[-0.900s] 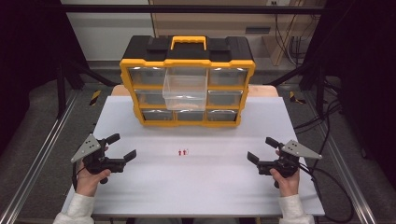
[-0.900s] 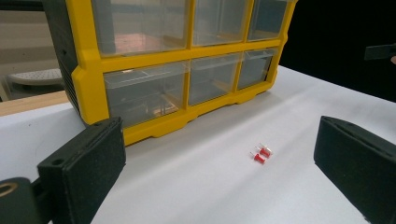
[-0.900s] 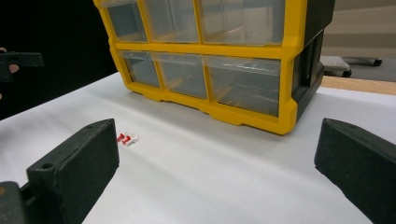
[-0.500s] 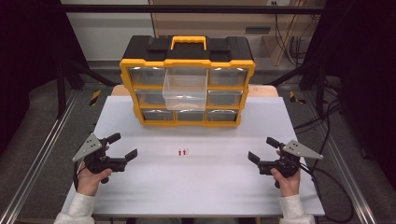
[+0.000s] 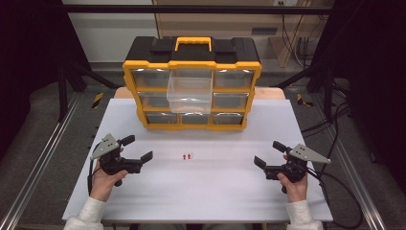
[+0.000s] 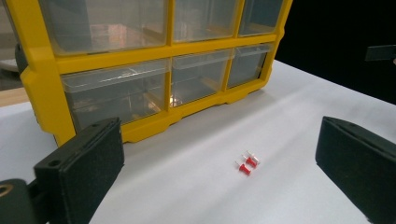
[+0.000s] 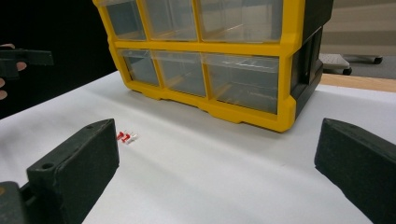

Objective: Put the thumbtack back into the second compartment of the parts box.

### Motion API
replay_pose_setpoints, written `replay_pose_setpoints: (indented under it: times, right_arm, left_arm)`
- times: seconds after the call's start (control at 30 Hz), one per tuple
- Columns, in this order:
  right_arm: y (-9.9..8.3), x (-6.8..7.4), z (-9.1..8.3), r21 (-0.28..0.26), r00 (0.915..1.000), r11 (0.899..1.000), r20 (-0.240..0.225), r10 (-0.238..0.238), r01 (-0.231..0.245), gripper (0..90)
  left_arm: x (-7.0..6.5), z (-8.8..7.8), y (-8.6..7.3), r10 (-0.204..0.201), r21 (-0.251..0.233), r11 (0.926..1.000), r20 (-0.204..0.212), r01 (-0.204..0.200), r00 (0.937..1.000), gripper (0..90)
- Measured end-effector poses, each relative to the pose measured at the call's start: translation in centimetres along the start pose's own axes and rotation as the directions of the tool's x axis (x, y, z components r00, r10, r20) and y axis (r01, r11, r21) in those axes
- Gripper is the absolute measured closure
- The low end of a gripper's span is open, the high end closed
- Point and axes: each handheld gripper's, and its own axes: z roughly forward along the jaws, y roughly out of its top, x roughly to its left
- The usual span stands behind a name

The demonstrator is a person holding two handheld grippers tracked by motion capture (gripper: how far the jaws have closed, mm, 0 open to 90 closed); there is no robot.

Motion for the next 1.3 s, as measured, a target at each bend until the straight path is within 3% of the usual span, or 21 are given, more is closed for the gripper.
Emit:
replay_pose_setpoints:
  times: [0.4, 0.73, 1.03, 1.3]
  right_arm:
    - [0.0, 0.0, 0.0, 0.005, 1.0, 1.0, 0.003, -0.006, 0.006, 0.3]
    - [-0.1, 0.1, 0.1, 0.008, 1.0, 1.0, 0.004, -0.007, 0.007, 0.3]
    - [-0.1, 0.0, 0.1, 0.009, 1.0, 1.0, 0.002, -0.008, 0.007, 0.3]
    - [-0.1, 0.1, 0.2, 0.012, 0.9999, 1.0, 0.001, -0.01, 0.01, 0.3]
  left_arm:
    - [-2.0, 3.4, 0.8, 0.016, 0.054, 0.9984, 0.028, -0.018, 0.9995, 1.8]
    - [-3.5, 6.8, 0.6, 0.027, 0.12, 0.9923, 0.028, -0.03, 0.9993, 3.5]
    - [-4.0, 9.3, -0.6, 0.029, 0.187, 0.982, -0.008, -0.027, 0.9996, 4.9]
    - [-4.1, 10.8, -1.7, 0.01, 0.254, 0.9671, -0.038, 0.0, 0.9992, 8.2]
